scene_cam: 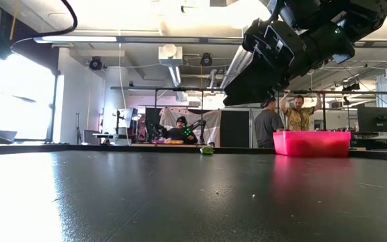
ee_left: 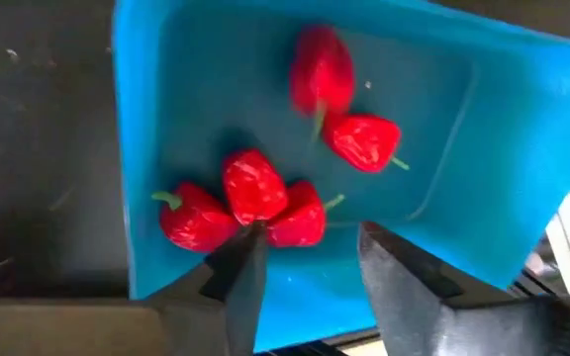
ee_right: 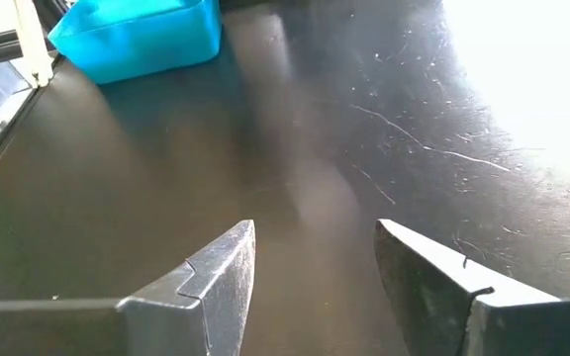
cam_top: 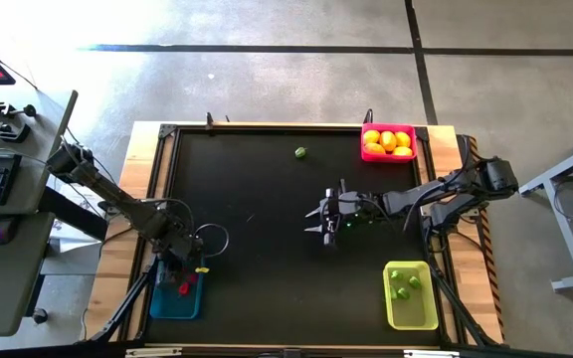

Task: Sort produce into baskets
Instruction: Put the green chilli pepper into the yellow bin

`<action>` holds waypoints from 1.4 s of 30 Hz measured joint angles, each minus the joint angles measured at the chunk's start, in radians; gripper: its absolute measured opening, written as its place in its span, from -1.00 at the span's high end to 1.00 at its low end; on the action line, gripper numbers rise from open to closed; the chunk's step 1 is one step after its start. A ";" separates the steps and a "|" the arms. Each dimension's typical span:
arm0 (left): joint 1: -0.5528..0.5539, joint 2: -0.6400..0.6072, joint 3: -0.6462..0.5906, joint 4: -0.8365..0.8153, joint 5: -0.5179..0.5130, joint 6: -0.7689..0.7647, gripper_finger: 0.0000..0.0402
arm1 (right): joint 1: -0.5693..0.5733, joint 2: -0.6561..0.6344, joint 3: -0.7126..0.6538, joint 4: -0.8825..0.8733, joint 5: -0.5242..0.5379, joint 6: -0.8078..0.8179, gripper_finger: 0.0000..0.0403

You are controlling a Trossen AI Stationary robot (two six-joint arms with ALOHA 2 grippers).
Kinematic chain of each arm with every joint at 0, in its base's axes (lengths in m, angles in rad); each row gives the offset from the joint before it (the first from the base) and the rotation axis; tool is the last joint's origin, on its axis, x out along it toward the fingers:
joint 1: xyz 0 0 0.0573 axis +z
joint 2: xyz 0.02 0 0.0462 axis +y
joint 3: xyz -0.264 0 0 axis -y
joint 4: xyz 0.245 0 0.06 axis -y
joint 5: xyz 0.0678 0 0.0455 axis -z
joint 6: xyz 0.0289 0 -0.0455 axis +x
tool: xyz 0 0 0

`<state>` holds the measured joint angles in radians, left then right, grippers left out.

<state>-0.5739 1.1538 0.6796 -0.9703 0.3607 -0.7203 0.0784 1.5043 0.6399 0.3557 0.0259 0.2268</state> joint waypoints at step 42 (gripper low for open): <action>0.564 -0.160 -0.389 1.319 -0.220 0.824 1.00 | -0.259 0.141 0.060 -0.017 0.290 -0.016 0.49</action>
<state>-0.0096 0.9939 0.2902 0.3486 0.1404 0.1034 -0.1811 1.6450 0.6995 0.3392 0.3156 0.2107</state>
